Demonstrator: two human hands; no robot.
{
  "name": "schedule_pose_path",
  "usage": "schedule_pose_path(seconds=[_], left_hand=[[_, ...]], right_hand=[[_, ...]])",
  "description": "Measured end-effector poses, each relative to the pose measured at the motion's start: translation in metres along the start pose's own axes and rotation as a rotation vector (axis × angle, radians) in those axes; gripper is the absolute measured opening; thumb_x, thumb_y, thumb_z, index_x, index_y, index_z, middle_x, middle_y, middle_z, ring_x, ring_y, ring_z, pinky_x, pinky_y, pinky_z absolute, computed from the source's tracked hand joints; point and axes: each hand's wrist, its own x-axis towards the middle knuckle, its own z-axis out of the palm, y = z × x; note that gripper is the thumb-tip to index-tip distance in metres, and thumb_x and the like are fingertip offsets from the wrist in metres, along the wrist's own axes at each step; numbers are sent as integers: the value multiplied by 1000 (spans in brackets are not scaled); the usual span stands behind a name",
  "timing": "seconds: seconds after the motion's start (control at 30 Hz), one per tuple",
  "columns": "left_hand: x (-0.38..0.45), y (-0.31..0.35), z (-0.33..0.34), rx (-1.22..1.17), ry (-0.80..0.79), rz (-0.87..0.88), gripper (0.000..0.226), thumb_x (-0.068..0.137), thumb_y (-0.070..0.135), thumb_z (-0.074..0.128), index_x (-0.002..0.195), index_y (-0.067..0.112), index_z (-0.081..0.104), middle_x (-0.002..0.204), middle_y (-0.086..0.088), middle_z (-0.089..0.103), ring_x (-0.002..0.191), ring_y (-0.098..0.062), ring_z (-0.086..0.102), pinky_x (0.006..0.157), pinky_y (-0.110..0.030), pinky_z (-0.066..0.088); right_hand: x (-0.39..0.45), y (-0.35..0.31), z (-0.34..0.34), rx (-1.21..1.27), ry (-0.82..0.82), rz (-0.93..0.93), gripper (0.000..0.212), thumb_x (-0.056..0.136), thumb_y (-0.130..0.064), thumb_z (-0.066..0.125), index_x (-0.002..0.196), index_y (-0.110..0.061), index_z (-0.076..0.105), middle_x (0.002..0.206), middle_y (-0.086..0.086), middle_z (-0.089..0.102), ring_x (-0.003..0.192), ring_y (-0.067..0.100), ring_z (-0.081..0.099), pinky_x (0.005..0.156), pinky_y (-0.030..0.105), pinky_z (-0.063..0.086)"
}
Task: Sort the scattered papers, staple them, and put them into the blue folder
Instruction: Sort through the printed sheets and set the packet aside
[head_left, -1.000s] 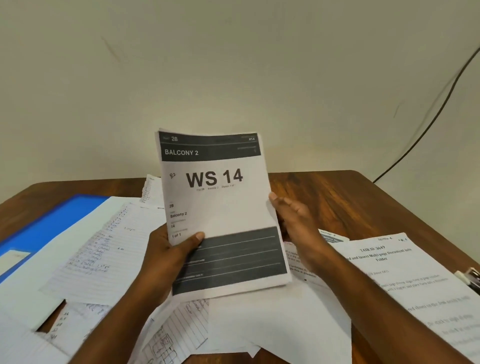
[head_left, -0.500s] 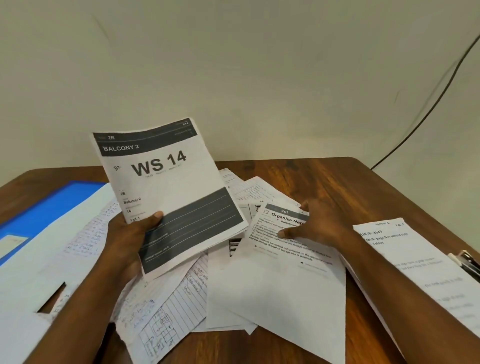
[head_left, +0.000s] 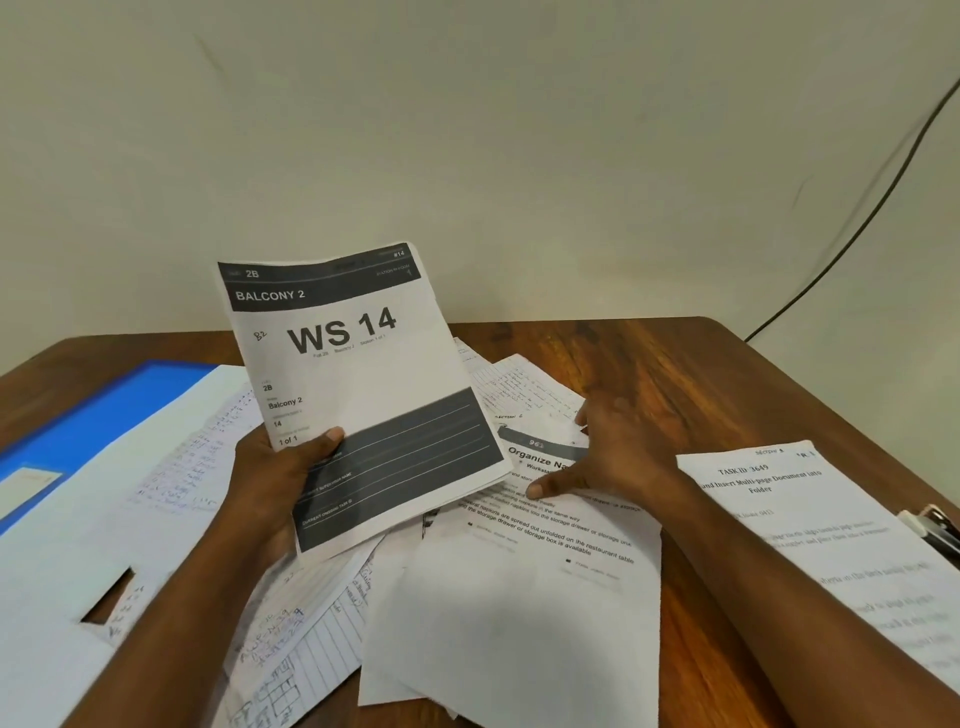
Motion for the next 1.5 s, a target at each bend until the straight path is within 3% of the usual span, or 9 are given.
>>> schedule_pose_path(seconds=[0.13,0.27,0.33,0.53,0.73,0.87,1.13,1.33,1.5], left_hand=[[0,-2,1,19,-2,-11,49,93,10,77,139,16,60,119,-7,74,102,-34,71,80,-41,58],[-1,-2,1,21,-5,-10,44,94,9,76,135,17,62,111,-2,74,96,-29,71,74,-38,56],[-2,-1,3,17,-4,-7,42,95,9,75,133,18,61,108,0,73,94,-28,70,73,-37,55],[1,-2,2,25,-1,7,46,95,13,76,137,21,59,112,1,71,97,-28,67,82,-41,55],[0,-2,2,30,7,13,45,95,13,75,136,21,58,109,3,70,95,-27,66,87,-45,53],[2,-3,1,39,9,8,49,94,14,77,139,18,59,120,-6,72,100,-33,68,97,-54,55],[4,-5,0,38,18,7,52,92,14,79,140,18,59,123,-8,72,105,-37,68,101,-58,55],[4,-6,0,31,16,3,53,92,14,79,141,18,58,125,-9,71,108,-39,67,103,-59,54],[2,-9,1,50,4,7,50,92,14,79,138,18,59,120,-9,72,108,-42,68,101,-62,54]], right_hand=[[1,-4,-3,189,-88,-109,79,55,-62,94,118,-29,59,106,-11,64,89,10,61,70,23,50],[7,6,-17,244,52,-131,59,64,-42,98,112,-22,69,101,-7,69,89,13,67,75,32,60],[9,16,-33,177,17,-56,60,61,-45,98,107,-21,68,105,-5,70,91,15,67,80,40,61],[-2,32,-44,-34,-278,18,62,54,-59,97,99,-28,67,103,-12,72,93,12,67,90,38,61],[3,26,-32,122,-176,-35,65,55,-40,102,105,-27,64,110,-11,68,96,12,64,84,34,60],[8,21,-21,209,-31,-61,50,62,-32,101,100,-27,70,118,-8,69,102,15,66,83,39,62],[6,26,-27,655,52,-72,35,64,-17,99,91,-22,76,97,-6,80,88,14,77,82,48,64],[5,23,-27,668,59,-106,35,65,-19,98,92,-23,76,99,-8,78,88,12,75,82,45,64],[6,22,-21,554,146,-142,43,68,-28,97,98,-39,68,106,-20,72,97,7,71,82,38,63]])
